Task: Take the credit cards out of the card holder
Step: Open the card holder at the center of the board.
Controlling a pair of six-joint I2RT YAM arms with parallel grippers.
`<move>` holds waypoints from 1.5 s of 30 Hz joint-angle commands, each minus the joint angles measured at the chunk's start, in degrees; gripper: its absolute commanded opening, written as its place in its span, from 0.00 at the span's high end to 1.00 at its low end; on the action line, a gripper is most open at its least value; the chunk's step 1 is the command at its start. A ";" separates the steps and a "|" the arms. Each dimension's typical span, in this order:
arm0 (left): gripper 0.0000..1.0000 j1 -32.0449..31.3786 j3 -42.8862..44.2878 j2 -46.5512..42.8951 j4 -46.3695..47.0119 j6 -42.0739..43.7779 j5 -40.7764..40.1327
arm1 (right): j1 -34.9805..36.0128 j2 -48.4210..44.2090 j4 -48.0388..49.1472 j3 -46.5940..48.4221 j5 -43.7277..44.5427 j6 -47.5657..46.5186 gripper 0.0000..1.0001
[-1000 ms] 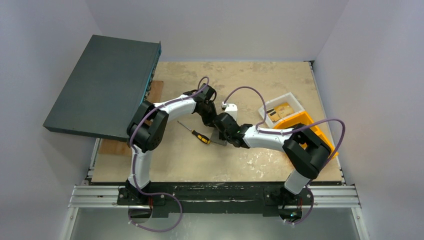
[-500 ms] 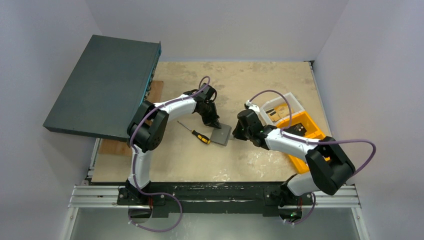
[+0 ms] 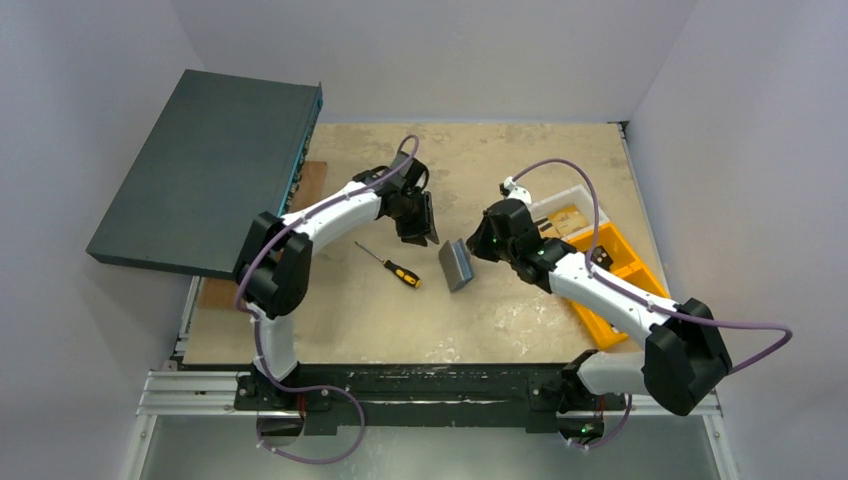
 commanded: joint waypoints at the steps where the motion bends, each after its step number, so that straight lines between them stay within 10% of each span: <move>1: 0.67 -0.03 -2.81 -7.93 -0.63 2.97 -1.41 | -0.20 0.99 -2.02 5.93 -1.57 -2.65 1.00; 21: 0.65 -4.42 -11.18 -11.97 2.95 1.99 -1.13 | -2.25 -3.56 -11.57 1.93 -0.20 -1.37 1.00; 32: 0.67 -7.40 -9.74 -9.03 2.89 1.13 -0.78 | -6.31 -1.38 -3.60 -14.71 -1.46 2.14 1.00; 45: 0.78 -8.23 -8.42 -5.57 2.62 0.95 -1.90 | -12.19 5.82 1.57 -12.51 -2.06 -0.55 1.00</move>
